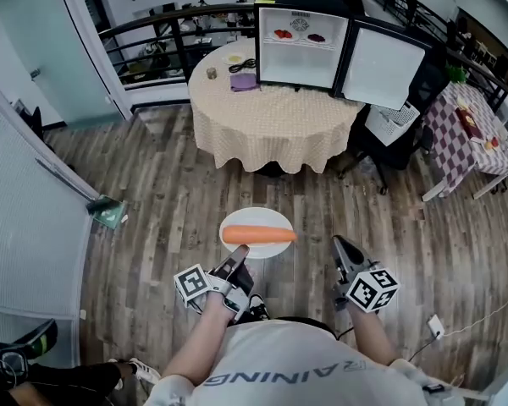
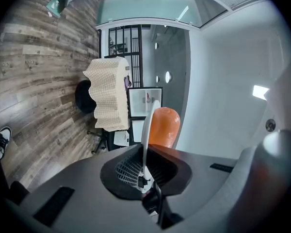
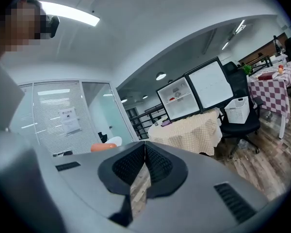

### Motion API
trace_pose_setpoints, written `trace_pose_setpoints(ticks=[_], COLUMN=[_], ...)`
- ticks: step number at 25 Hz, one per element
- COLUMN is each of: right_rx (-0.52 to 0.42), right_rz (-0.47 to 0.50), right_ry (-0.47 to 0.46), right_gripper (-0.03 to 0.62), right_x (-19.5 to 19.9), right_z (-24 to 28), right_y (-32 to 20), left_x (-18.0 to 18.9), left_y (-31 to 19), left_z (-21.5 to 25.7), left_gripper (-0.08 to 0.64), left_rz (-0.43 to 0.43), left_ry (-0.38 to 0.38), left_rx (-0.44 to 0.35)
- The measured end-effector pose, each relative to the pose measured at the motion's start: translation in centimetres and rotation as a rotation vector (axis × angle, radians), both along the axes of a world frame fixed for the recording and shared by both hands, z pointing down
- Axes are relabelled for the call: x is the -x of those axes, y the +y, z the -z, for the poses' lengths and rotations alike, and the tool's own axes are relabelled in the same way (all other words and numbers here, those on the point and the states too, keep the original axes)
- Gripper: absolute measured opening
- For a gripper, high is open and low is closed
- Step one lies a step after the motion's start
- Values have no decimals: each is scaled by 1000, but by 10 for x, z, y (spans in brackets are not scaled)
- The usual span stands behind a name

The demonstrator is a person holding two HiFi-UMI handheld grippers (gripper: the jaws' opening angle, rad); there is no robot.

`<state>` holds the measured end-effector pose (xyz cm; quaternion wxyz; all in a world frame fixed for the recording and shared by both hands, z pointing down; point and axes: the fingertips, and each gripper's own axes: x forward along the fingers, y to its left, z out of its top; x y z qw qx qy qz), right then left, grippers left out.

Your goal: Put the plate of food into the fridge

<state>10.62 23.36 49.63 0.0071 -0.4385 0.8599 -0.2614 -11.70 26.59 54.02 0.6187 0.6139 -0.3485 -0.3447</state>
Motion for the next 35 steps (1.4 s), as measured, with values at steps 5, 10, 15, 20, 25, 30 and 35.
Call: trace_pose_setpoints(ticks=[5, 10, 15, 20, 25, 30, 35], right_rx=[-6, 19, 28, 19, 6, 5, 7], right_rz=[30, 47, 50, 79, 105, 126, 135], right_ry=[18, 50, 55, 37, 10, 18, 11], right_gripper=[23, 23, 23, 23, 23, 23, 23], right_x=[44, 62, 66, 75, 71, 52, 25], right_z=[4, -6, -10, -13, -14, -13, -8], right_y=[-38, -58, -90, -140, -198, -265, -325], left_x=[43, 65, 62, 61, 59, 42, 18], left_y=[-27, -50, -80, -124, -178, -244, -304], left_z=[-7, -16, -24, -26, -24, -19, -7], left_gripper=[25, 25, 25, 25, 25, 25, 25], left_rz=[26, 44, 32, 37, 70, 93, 108], left_ry=[0, 2, 16, 11, -5, -18, -26], left_rx=[15, 19, 25, 27, 27, 33, 17])
